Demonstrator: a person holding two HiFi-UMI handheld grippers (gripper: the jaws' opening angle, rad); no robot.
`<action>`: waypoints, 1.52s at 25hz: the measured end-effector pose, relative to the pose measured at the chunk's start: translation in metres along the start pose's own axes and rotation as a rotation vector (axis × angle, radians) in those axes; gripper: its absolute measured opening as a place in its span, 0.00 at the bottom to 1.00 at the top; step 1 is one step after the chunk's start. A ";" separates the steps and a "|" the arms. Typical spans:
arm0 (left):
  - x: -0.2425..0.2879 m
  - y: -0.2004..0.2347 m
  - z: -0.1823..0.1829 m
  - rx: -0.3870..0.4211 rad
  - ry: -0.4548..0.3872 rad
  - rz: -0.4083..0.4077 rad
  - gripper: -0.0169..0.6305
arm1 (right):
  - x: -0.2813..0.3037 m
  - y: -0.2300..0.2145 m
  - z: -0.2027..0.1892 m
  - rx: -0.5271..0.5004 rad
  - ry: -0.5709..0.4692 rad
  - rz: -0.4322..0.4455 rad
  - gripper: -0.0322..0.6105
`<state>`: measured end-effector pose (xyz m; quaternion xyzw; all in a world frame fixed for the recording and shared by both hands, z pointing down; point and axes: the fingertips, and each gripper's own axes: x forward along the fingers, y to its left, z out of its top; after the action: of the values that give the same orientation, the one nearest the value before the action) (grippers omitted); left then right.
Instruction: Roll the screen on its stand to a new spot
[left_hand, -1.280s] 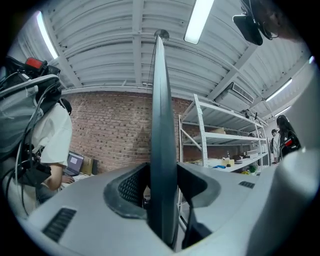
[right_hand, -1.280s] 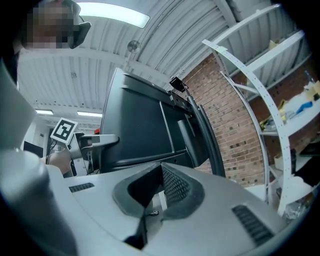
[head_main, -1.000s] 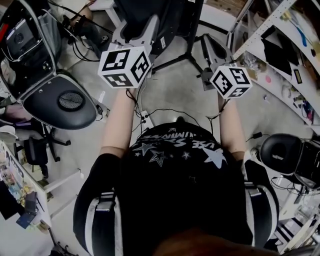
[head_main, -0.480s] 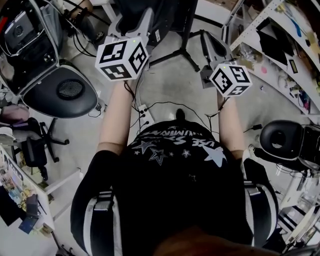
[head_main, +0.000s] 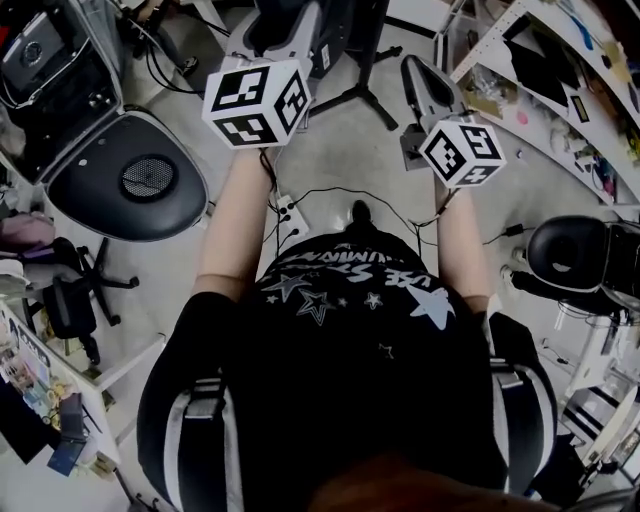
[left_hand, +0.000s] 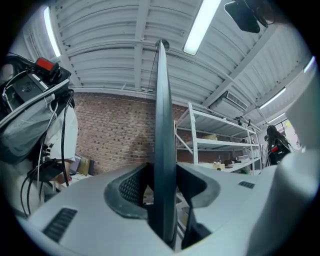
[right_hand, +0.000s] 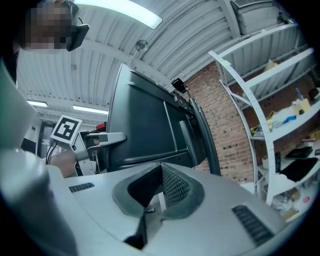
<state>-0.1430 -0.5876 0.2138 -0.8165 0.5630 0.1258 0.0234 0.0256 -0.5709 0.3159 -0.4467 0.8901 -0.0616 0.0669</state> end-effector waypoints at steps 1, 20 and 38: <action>-0.002 -0.004 0.000 0.002 -0.001 -0.006 0.33 | -0.003 0.001 0.000 0.002 0.000 -0.006 0.06; -0.055 -0.048 0.010 -0.002 -0.025 -0.079 0.33 | -0.087 0.042 -0.024 0.010 0.035 -0.108 0.06; -0.107 -0.087 0.014 -0.015 -0.042 -0.070 0.32 | -0.125 0.057 -0.015 0.003 0.023 -0.063 0.06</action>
<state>-0.1010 -0.4555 0.2165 -0.8331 0.5325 0.1460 0.0335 0.0521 -0.4357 0.3294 -0.4737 0.8761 -0.0700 0.0556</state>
